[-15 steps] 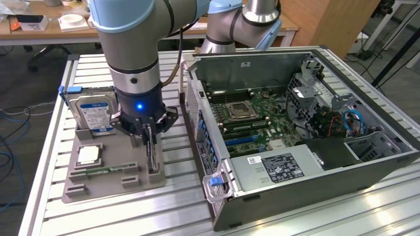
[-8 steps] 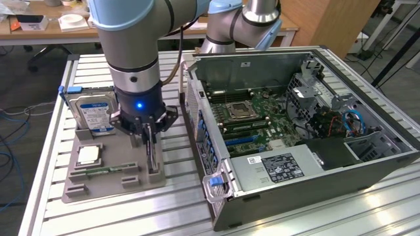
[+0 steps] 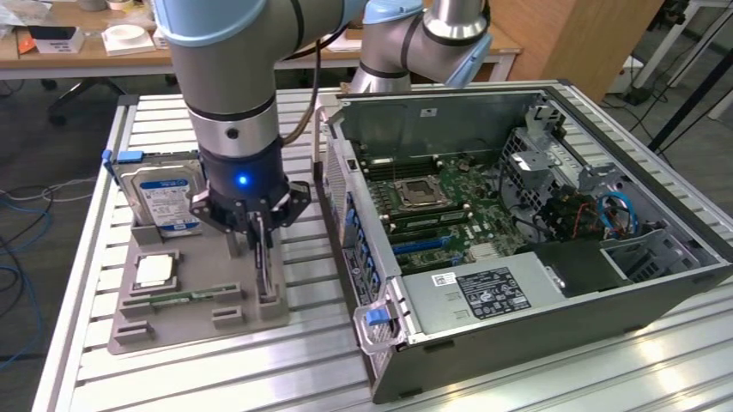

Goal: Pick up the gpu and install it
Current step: 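Pick up the gpu and move the gpu toward the slot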

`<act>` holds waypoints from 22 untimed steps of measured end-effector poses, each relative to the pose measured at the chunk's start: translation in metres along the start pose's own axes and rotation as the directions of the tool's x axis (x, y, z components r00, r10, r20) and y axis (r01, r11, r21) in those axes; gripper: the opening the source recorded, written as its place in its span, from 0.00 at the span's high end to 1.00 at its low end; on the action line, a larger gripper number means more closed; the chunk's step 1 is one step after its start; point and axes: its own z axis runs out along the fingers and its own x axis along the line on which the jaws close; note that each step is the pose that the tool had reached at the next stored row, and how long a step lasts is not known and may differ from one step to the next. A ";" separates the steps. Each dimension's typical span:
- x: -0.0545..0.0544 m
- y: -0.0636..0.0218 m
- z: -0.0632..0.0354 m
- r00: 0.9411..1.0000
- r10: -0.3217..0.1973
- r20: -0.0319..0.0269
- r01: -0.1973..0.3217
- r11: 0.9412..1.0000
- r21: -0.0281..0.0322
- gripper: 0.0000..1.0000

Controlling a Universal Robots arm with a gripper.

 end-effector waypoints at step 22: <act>0.000 0.0002 -0.0048 1.000 0.000 0.000 0.000 1.000 0.000 0.74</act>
